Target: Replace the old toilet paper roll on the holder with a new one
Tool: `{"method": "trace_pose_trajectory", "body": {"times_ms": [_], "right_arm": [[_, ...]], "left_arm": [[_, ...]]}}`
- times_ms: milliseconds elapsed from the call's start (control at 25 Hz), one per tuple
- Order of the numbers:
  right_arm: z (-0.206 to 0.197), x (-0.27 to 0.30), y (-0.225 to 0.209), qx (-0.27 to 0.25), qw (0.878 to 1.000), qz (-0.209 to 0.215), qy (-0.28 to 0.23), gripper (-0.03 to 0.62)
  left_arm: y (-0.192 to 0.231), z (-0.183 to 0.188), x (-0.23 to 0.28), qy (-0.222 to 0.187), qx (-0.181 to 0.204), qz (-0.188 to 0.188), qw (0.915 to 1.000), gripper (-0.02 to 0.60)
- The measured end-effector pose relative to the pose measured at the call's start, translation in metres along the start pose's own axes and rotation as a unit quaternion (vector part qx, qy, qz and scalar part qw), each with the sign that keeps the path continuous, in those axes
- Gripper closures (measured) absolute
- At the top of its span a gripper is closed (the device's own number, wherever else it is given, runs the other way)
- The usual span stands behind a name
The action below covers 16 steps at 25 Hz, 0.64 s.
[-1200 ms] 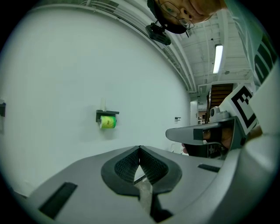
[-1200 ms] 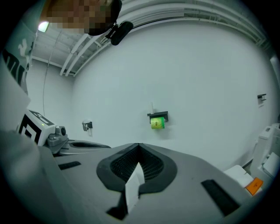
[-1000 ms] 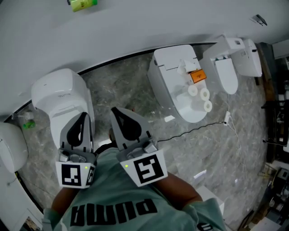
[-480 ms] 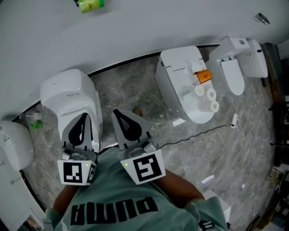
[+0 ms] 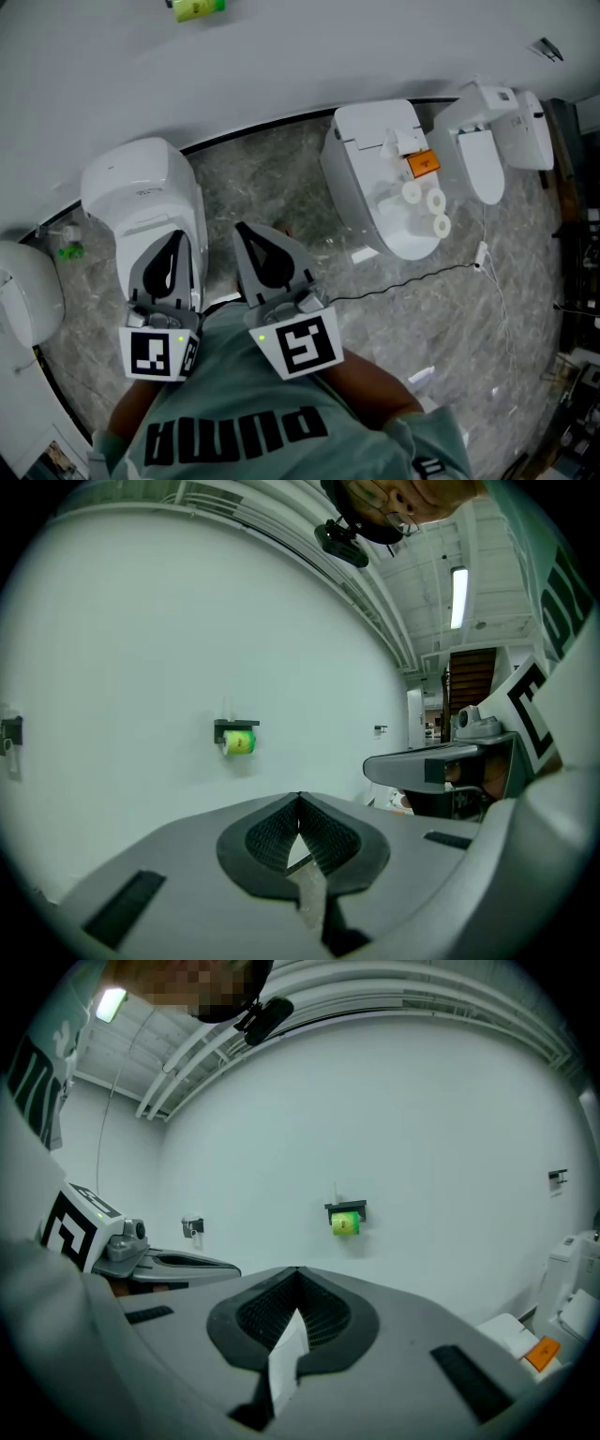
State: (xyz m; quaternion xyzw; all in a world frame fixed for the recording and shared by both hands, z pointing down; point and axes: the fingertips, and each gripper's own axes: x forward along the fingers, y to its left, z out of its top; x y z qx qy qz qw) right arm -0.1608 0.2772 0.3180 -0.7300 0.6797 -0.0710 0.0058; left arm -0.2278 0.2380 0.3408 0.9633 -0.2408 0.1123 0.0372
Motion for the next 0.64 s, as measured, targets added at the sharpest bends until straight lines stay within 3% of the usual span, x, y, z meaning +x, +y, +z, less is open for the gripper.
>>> {"method": "trace_pose_trajectory", "body": {"times_ms": [640], "right_arm": [[0.001,0.013,-0.006,0.002,1.0,-0.001,0.002,0.589]], "left_arm": [[0.004,0.001,0.013,0.0,-0.004,-0.009,0.9999,0.577]]}}
